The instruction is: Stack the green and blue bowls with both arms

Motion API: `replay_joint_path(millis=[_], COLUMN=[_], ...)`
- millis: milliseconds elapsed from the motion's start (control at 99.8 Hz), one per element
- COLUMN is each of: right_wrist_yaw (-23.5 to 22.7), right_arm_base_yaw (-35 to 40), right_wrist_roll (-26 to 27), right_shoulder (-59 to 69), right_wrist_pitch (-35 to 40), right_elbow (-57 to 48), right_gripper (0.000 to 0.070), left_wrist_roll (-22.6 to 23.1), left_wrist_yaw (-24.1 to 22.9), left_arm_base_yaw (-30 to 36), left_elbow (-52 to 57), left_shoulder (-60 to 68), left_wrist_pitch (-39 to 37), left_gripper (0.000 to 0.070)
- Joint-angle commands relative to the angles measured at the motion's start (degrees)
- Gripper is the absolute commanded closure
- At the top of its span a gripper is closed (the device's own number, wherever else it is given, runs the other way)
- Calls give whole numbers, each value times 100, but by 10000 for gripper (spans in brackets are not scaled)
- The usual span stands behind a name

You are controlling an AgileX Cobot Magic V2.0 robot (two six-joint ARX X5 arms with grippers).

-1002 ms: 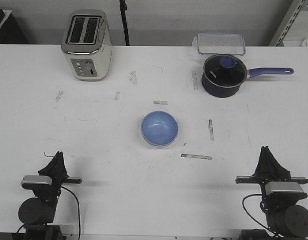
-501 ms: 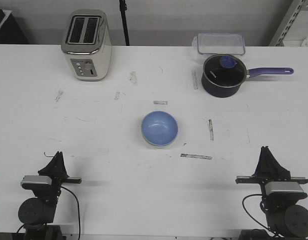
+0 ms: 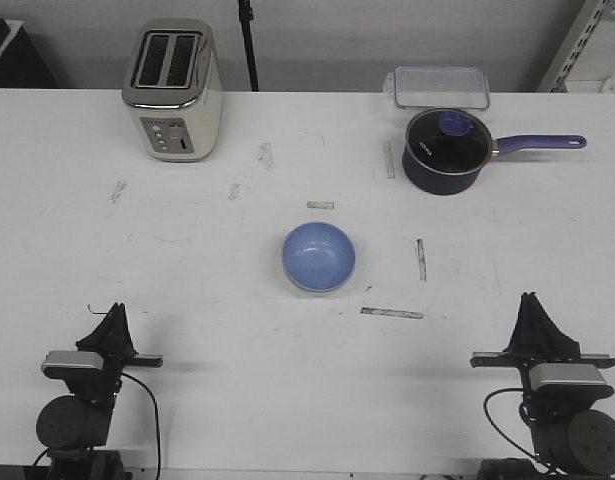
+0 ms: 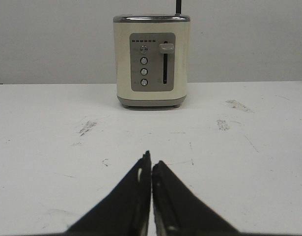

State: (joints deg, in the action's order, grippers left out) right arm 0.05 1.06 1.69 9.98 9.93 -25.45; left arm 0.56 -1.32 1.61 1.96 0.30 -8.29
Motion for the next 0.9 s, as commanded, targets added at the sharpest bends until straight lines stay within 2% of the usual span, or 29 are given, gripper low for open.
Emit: replay_joint_path(millis=[0, 311, 601, 892], right_wrist_yaw=[-2, 42, 63, 146], right_arm_base_yaw=[0, 0, 17, 153], right_wrist_roll=[-28, -28, -26, -24], right_shoulder=[-17, -164, -1019, -990], right_wrist_pitch=[-79, -101, -699, -1255], right_elbow=[-7, 205, 1600, 2452], right_gripper=[685, 685, 685, 685], left_wrist_roll=[48, 48, 48, 48], left_wrist_yaw=[2, 2, 2, 2], left_arm_base_yaw=[-9, -9, -9, -9], left_elbow=[-127, -129, -127, -127], left_shoulder=[-11, -11, -11, -11], left_wrist_pitch=[-77, -81, -77, -77], left_gripper=[699, 698, 698, 699])
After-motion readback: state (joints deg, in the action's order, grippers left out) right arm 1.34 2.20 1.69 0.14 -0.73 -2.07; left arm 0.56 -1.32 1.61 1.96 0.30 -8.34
